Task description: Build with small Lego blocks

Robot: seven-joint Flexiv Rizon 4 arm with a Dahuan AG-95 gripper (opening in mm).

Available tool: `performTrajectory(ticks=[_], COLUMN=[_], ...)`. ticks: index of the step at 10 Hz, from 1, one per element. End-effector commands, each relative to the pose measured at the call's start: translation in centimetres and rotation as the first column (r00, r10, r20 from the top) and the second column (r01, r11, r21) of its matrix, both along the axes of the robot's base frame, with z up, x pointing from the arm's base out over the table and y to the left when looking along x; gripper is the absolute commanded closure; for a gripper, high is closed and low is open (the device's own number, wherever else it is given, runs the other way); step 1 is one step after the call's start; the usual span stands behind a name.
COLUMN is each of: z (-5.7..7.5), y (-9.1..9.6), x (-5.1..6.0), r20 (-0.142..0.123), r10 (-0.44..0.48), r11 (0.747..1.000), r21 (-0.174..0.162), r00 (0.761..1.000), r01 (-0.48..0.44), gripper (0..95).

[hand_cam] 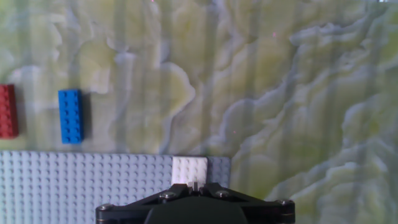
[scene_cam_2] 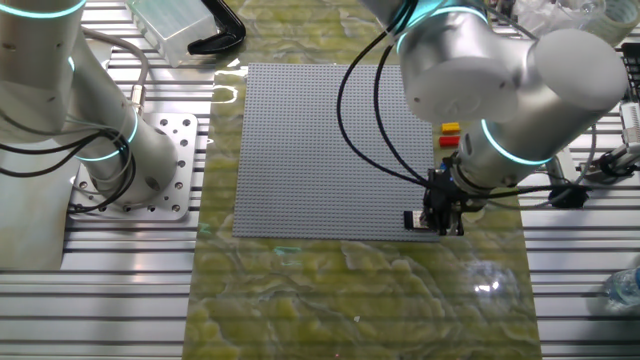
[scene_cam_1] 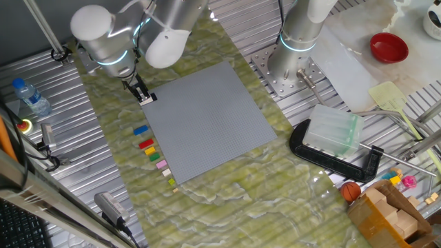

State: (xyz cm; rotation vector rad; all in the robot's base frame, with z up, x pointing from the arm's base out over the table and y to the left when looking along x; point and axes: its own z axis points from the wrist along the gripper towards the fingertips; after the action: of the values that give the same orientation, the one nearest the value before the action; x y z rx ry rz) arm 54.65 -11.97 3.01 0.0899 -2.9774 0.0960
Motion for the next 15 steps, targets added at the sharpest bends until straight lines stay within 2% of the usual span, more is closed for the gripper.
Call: performTrajectory(ticks=[1, 4, 8, 10, 12, 15], z=[0.1, -0.3, -1.1, -2.1, -2.2, -2.4], y=[0.0, -0.1, 0.3, 0.5, 0.5, 0.5], x=[-0.3, -0.7, -0.7, -0.8, -0.8, -0.8], r20=[0.001, 0.0, -0.001, -0.014, -0.034, -0.037], r10=[0.006, 0.006, -0.004, -0.002, 0.007, 0.006], r11=[1.0, 1.0, 0.999, 0.999, 1.0, 1.0], r21=[0.009, 0.014, 0.04, 0.036, 0.023, 0.022], r00=[1.0, 1.0, 1.0, 1.0, 0.999, 0.999], r01=[-0.006, -0.006, 0.004, 0.003, -0.006, -0.005], gripper=[95.0, 95.0, 95.0, 95.0, 95.0, 95.0])
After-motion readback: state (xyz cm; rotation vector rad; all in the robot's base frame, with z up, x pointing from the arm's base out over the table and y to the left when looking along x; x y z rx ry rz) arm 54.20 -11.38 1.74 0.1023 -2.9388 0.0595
